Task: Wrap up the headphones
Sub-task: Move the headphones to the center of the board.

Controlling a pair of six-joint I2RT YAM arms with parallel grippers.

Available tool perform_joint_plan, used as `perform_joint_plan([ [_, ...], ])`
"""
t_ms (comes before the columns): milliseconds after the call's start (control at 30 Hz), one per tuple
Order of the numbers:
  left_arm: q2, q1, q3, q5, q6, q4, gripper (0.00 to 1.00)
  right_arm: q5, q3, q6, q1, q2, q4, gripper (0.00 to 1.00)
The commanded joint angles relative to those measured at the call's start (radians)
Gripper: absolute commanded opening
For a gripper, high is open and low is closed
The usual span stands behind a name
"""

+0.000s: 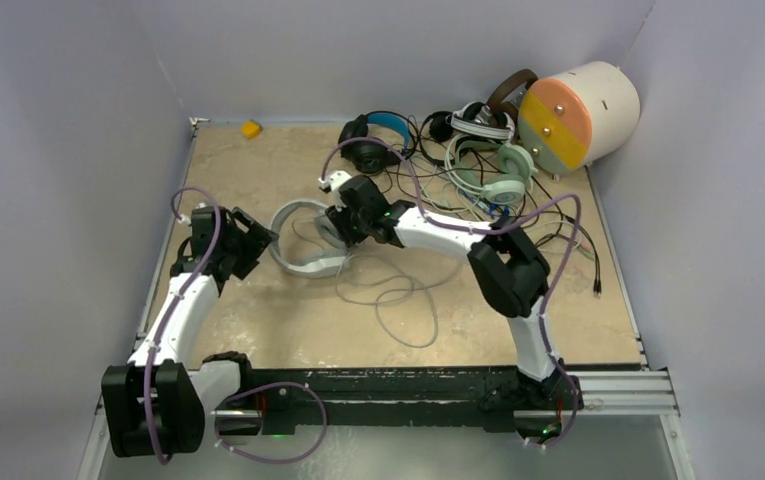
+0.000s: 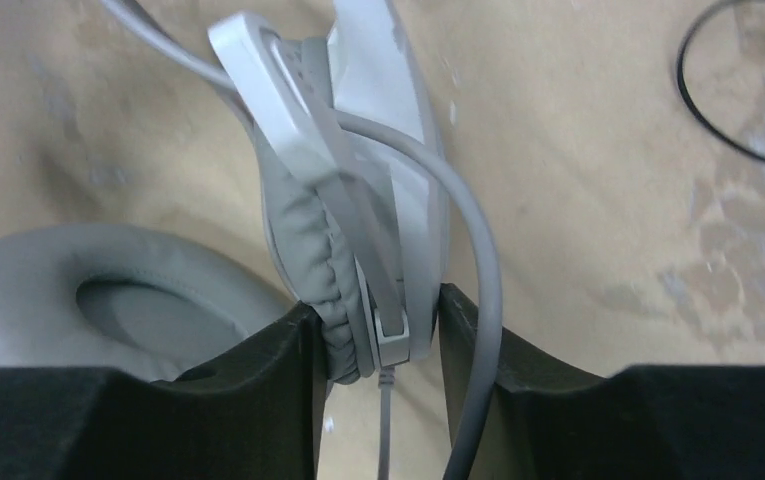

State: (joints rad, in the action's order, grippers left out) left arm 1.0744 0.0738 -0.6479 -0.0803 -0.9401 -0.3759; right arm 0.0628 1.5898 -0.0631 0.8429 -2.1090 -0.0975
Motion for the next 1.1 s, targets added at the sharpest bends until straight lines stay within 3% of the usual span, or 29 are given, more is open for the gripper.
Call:
perform_joint_plan([
  [0, -0.066, -0.04, -0.051, -0.169, 0.145, 0.094, 0.73, 0.027, -0.148, 0.025, -0.007, 0.172, 0.063, 0.41],
  [167, -0.075, -0.136, -0.076, -0.231, 0.268, 0.085, 0.72, 0.005, -0.336, 0.002, -0.013, 0.342, 0.047, 0.36],
  [467, -0.059, -0.237, -0.031, -0.262, 0.261, 0.121, 0.73, -0.036, -0.62, -0.061, -0.045, 0.639, 0.011, 0.38],
  [833, 0.003, -0.415, 0.034, -0.203, 0.26, 0.201, 0.73, -0.099, -0.751, -0.113, -0.099, 0.692, 0.093, 0.38],
  [1067, 0.095, -0.541, -0.098, 0.032, 0.335, 0.081, 0.73, -0.106, -0.748, -0.111, -0.099, 0.69, 0.118, 0.38],
])
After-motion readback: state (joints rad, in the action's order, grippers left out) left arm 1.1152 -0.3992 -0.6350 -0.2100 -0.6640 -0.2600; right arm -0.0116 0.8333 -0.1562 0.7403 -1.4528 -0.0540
